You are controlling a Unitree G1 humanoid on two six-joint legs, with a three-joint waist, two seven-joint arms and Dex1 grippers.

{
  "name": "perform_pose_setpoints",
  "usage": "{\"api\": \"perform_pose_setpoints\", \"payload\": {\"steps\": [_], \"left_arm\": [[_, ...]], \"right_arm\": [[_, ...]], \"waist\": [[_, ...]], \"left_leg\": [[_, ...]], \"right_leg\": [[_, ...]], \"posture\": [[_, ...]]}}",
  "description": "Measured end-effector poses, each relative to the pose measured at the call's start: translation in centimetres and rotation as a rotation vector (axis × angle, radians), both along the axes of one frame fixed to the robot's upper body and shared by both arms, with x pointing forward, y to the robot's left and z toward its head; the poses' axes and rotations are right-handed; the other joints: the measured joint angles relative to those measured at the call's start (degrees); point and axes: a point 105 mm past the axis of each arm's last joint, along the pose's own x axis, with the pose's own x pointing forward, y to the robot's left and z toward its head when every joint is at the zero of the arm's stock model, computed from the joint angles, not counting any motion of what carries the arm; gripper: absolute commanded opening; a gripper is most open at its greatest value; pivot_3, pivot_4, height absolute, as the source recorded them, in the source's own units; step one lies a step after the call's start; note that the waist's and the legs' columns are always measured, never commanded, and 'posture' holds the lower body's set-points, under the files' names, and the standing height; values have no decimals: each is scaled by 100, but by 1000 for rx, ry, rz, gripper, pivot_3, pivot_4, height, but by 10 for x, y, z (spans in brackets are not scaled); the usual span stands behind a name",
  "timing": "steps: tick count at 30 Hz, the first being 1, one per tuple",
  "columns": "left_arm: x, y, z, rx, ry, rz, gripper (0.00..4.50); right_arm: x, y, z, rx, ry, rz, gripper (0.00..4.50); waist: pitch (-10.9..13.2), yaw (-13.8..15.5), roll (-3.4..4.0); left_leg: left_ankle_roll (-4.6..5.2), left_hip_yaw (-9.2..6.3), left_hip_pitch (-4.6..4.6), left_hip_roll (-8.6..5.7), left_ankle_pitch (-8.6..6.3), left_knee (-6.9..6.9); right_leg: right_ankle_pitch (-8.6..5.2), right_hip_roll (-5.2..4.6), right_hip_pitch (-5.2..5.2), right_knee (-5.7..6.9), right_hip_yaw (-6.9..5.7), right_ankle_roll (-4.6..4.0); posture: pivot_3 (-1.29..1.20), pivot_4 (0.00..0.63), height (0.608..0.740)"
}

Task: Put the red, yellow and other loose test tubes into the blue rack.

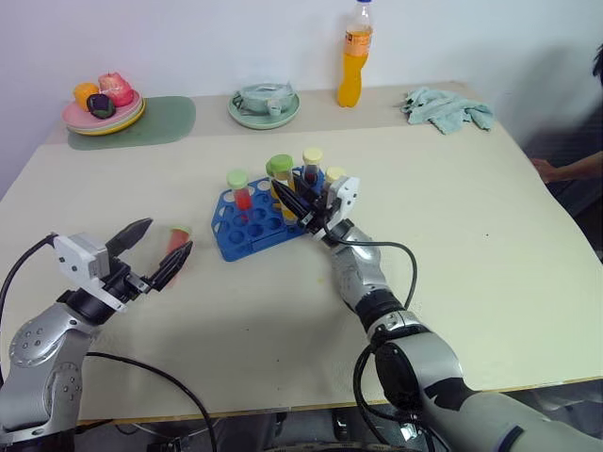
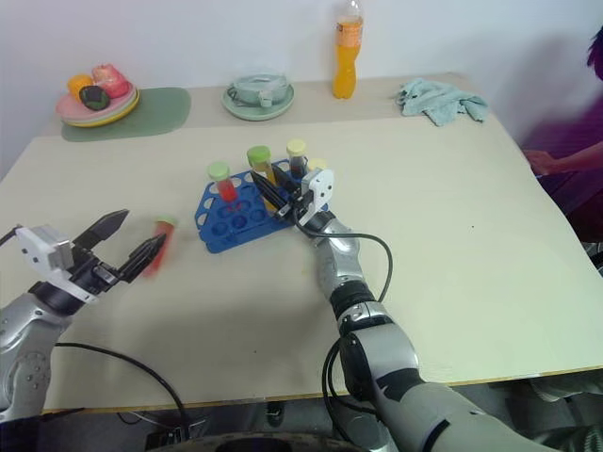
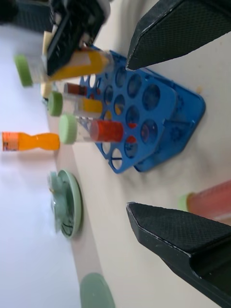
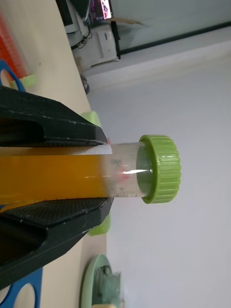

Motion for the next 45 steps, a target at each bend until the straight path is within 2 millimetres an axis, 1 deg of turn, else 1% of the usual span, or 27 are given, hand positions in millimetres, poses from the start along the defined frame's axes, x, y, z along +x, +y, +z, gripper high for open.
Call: {"api": "perform_pose_setpoints", "payload": {"steps": [7,13,21,32,39,41,43,45], "left_arm": [[-1,-2,5,-2,-3,0,4500],[-3,3,4,3,12,16,4500],[-4,-1,7,10,2,2,4500],[-2,-2,11,13,-11,-13,4500],[3,-2,9,4,-7,-26,4500],[4,-3,10,4,-10,-33,4500],[5,-5,10,3,-12,-40,4500],[5,-6,10,1,-8,-43,4500]], "right_arm": [[6,3,1,-14,7,-25,814],[7,1,-3,-34,-10,-90,814],[8,1,-6,-67,-24,-143,814],[4,-3,-7,-59,-50,-126,814],[-2,-10,-11,-45,-71,-114,814],[-2,-10,-11,-43,-72,-114,1848],[-1,-13,-13,-34,-60,-126,2699],[-3,-16,-24,-35,-20,-134,3747]], "waist": [[0,-8,0],[-1,4,0],[-2,33,1],[-2,46,1],[-5,61,0],[-5,61,-1],[-6,51,-2],[-6,22,-1]], "left_leg": [[-3,0,3,0,2,0],[-3,0,9,0,2,0],[-4,0,27,0,1,-1],[-3,-1,28,-1,1,0],[-2,-2,35,-3,-1,-1],[-3,-4,39,-3,-2,-1],[-4,-4,42,-2,-2,-2],[-3,-4,42,-2,-1,-6]], "right_leg": [[0,2,1,4,1,0],[-1,2,7,4,1,-1],[-1,2,28,3,1,-2],[-1,2,30,2,1,-2],[-1,2,43,-3,0,-2],[-2,2,48,-3,0,-2],[-2,2,50,-4,0,-2],[-2,2,48,-5,1,-2]], "posture": [[0,150,740],[0,150,740],[0,150,740],[0,150,740],[0,150,740],[0,150,740],[0,150,740],[0,150,740]]}}
